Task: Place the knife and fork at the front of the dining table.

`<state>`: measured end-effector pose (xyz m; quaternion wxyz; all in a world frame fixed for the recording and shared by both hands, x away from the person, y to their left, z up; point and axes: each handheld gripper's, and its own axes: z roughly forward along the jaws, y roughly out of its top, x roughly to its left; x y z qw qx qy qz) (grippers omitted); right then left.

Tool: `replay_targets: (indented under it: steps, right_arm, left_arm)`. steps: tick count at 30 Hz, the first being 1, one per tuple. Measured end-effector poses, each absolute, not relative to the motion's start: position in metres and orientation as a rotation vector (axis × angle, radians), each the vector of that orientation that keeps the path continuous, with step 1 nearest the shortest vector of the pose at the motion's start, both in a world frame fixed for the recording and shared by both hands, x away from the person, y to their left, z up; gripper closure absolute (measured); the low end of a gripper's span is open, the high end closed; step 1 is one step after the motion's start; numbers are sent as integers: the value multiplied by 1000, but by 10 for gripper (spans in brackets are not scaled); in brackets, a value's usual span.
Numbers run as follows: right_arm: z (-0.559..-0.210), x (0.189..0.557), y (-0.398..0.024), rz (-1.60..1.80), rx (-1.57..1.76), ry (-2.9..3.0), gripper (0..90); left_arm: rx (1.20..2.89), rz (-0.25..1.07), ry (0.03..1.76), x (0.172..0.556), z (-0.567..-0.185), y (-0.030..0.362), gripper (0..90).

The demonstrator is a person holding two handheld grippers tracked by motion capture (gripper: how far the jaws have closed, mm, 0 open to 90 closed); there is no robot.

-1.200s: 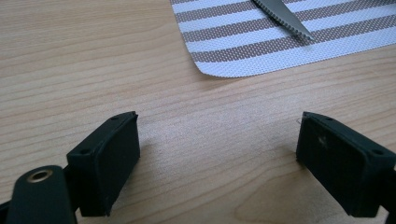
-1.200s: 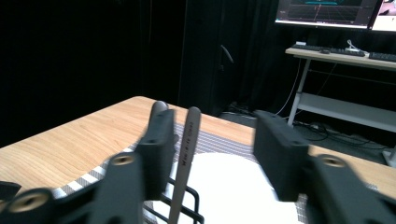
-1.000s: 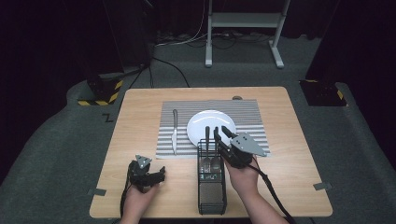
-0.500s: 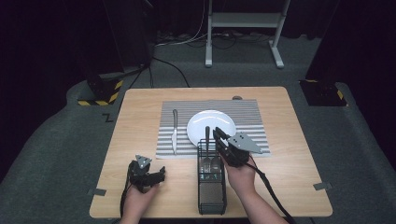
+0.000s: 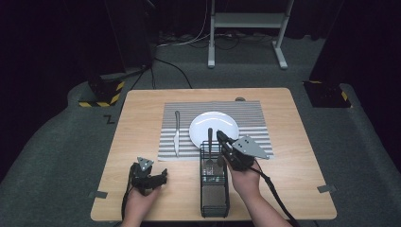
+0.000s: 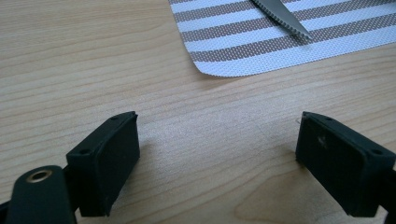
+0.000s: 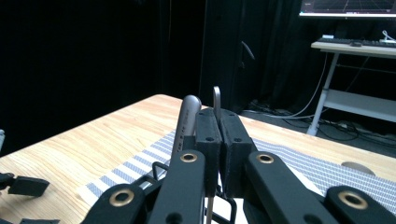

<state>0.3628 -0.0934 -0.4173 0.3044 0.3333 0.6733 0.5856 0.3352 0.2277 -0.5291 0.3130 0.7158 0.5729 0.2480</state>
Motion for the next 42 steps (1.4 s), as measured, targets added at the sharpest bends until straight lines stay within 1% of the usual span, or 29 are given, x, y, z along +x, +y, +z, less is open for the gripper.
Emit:
replay_targets:
  steps: [8,30,38,42]
  right_arm:
    - [-404,357,-95,1583,836,1749,881]
    - [-350,327,-100,1708,742,1608,882]
    - [-325,320,-120,1705,740,1529,882]
    - [-321,320,-135,1684,752,1494,882]
  left_arm:
    - [1885,653,1511,335,-529,228,134]
    - [1889,652,1510,335,-529,228,134]
    - [1885,653,1510,335,-529,228,135]
    - [1885,653,1510,335,-529,228,135]
